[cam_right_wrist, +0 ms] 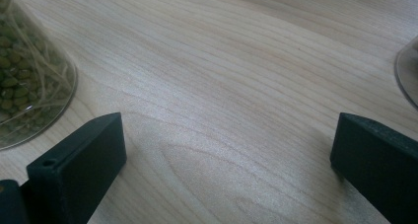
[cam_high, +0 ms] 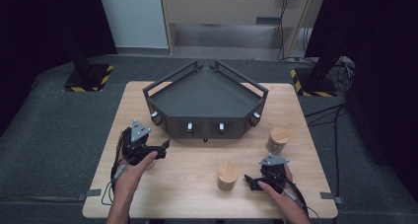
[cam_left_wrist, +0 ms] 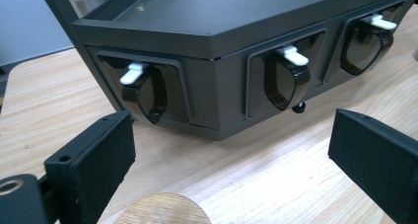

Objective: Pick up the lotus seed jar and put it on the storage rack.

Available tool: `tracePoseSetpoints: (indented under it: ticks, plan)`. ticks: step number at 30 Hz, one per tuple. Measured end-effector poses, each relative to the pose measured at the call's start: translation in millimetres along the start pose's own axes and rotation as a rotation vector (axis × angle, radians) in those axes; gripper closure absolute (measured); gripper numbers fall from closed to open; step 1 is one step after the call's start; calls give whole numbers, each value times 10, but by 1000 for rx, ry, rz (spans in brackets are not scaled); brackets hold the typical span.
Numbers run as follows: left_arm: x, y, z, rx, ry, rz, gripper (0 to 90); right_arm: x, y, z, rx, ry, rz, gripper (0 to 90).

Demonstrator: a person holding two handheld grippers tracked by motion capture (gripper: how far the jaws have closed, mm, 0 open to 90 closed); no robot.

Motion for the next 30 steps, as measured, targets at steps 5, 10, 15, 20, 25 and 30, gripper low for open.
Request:
tracePoseSetpoints:
  ticks: [5, 10, 15, 20, 25, 30]
  plan:
    - [-57, 34, 82, 3, -13, -9, 30, 0, 0, 0, 0, 0, 0, 5]
    - [-117, 63, 135, 5, -14, -15, 29, 0, 0, 0, 0, 0, 0, 5]
    - [-227, 127, 204, 16, -24, -7, 27, 0, 0, 0, 0, 0, 0, 5]
    - [-327, 157, 242, 22, -46, -9, 27, 0, 0, 1, 0, 0, 0, 5]
    - [-411, 180, 264, 25, -43, -3, 27, 0, 0, 1, 0, 0, 0, 5]
    - [-504, 208, 279, 26, -53, -2, 27, 0, 0, 1, 0, 0, 0, 5]
Point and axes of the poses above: each handheld gripper's, and its own axes: y roughly forward along the jaws, x roughly out of its top, z roughly to its left, the point moved 3 cm from there along y, roughly forward along the jaws, and after that the axes turned 10 degrees about x, right-handed, at the moved point
